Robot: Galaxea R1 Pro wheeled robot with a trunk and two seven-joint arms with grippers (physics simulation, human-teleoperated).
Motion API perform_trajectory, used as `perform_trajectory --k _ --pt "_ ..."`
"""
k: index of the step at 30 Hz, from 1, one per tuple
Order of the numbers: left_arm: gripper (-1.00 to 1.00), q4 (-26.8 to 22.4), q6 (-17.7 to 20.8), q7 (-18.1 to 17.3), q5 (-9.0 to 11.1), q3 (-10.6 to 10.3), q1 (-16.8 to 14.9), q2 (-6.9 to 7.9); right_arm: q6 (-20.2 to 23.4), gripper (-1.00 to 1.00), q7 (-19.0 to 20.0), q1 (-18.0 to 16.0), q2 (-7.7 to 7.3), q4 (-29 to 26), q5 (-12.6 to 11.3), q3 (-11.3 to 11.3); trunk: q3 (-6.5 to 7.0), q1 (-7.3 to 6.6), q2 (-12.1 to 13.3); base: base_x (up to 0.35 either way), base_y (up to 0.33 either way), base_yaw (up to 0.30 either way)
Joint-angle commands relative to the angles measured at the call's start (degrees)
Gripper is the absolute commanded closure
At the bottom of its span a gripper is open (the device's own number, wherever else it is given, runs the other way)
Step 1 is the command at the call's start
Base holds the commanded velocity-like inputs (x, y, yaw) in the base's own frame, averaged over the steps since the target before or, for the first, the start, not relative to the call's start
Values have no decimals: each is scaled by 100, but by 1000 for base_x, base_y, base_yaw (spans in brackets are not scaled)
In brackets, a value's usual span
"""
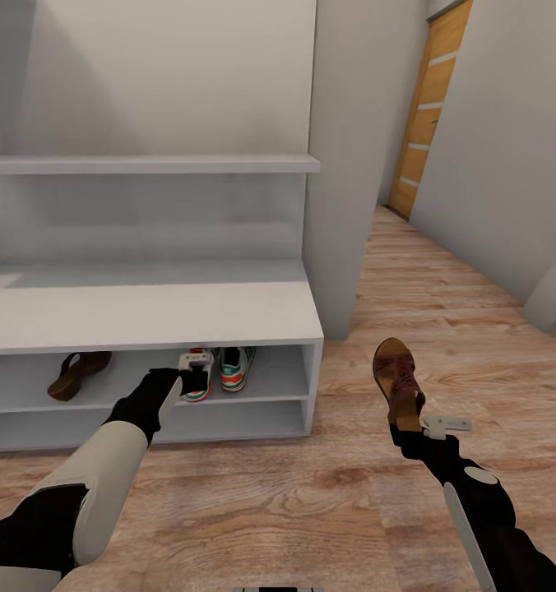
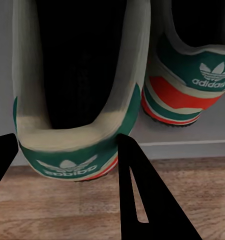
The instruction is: Pick up the two gym shoes and the two sandals from the corridor floor and place them onto the hallstand (shoe rack) in the corridor, making sure they are on the rack and not on the floor. Arrange them so the two gym shoes are next to each other and the two sandals are next to each other.
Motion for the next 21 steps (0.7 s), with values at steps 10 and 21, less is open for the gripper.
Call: perform_trajectory --k 10,21 --pt "100 -7 26 -34 -54 47 -1 -6 27 100 -15 -3 -2 -7 -49 -2 -5 -1 -2 21 0 0" --pt "100 -6 26 -34 -59 39 108 0 27 100 -15 -3 -2 -7 -49 -2 -5 -1 -2 19 0 0"
